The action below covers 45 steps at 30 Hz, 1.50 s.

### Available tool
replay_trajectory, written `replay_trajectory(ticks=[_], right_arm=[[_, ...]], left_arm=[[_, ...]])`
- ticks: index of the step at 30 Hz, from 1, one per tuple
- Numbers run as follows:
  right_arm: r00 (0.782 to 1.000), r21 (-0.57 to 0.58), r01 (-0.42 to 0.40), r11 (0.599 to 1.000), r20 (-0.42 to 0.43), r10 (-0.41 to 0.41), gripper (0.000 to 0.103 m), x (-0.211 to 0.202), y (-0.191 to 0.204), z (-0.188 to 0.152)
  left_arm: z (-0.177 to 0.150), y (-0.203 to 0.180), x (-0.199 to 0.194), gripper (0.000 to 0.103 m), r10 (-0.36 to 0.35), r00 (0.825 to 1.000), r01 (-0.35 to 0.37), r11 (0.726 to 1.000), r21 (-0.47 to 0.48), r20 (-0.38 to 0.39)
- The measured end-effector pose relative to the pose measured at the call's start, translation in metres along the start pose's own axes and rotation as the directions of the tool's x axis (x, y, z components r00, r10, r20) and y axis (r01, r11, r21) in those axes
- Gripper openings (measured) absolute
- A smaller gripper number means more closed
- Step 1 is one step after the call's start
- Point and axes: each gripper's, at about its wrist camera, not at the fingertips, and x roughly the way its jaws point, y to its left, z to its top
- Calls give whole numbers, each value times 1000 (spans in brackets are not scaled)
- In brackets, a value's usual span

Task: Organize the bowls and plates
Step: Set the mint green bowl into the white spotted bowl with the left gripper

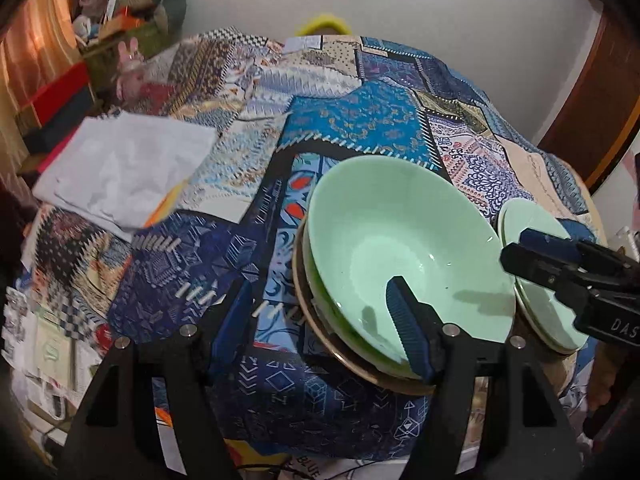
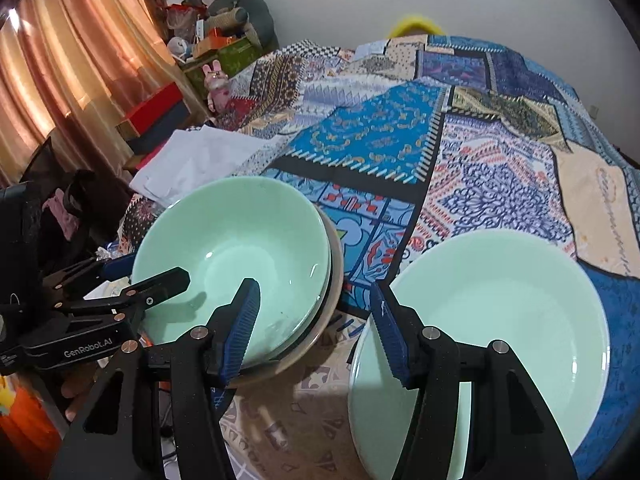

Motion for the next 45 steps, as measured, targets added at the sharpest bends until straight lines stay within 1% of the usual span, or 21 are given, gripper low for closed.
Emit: replay_trajectory(ticks=[4,7,10,13,15,21,23,24,26,27,28,32,34,37,41,45], right_arm=[[1000,15,-23,1000,-17,23,53,8,-1,1],[999,23,-43,999,-30,44,53,14,-1,2],[997,26,-64,998,-52,65,53,21,1,2],[994,40,-83,996,-74,86,52,26,1,2],[992,45,-90,995,-88,94,48,30,2,1],[992,69,-93,993,-84,99,45,34,1,0],[991,71,-94,993,-85,100,44,35,1,1],[992,61,-86,994,-86,91,43,37,2,2],[994,42,-63,997,-86,67,40,39,4,2],[995,35,-57,998,-85,60,40,40,5,1],[995,27,-47,999,-84,49,40,41,7,1],[995,6,-36,999,-95,36,41,44,8,1],[994,13,-36,999,-98,37,41,44,6,3],[994,37,-38,999,-96,42,40,43,3,5],[995,59,-32,998,-91,37,36,43,1,6],[995,92,-46,995,-89,54,32,40,-4,6]], left_arm=[[0,3,5,69,-30,999,30,999,-23,-14],[0,6,14,69,-39,998,37,999,-39,-46],[0,11,22,64,-62,995,57,996,-67,-77],[-3,16,28,62,-78,992,69,993,-93,-95],[-4,18,29,62,-88,991,78,992,-104,-98],[-4,16,33,57,-89,992,81,992,-95,-92],[-4,14,33,52,-95,992,89,993,-84,-82],[-4,13,33,50,-99,992,93,993,-77,-77],[-4,11,32,44,-101,992,96,993,-66,-71],[-4,10,32,43,-103,992,99,993,-63,-70],[-4,8,32,39,-105,992,101,993,-58,-68],[-5,3,29,38,-81,995,79,996,-41,-54],[-6,0,28,38,-64,997,63,998,-29,-51],[-4,-2,28,38,-50,997,47,998,-42,-56],[-1,-4,28,38,-36,997,33,998,-51,-67],[2,-4,27,38,-39,997,35,997,-63,-72]])
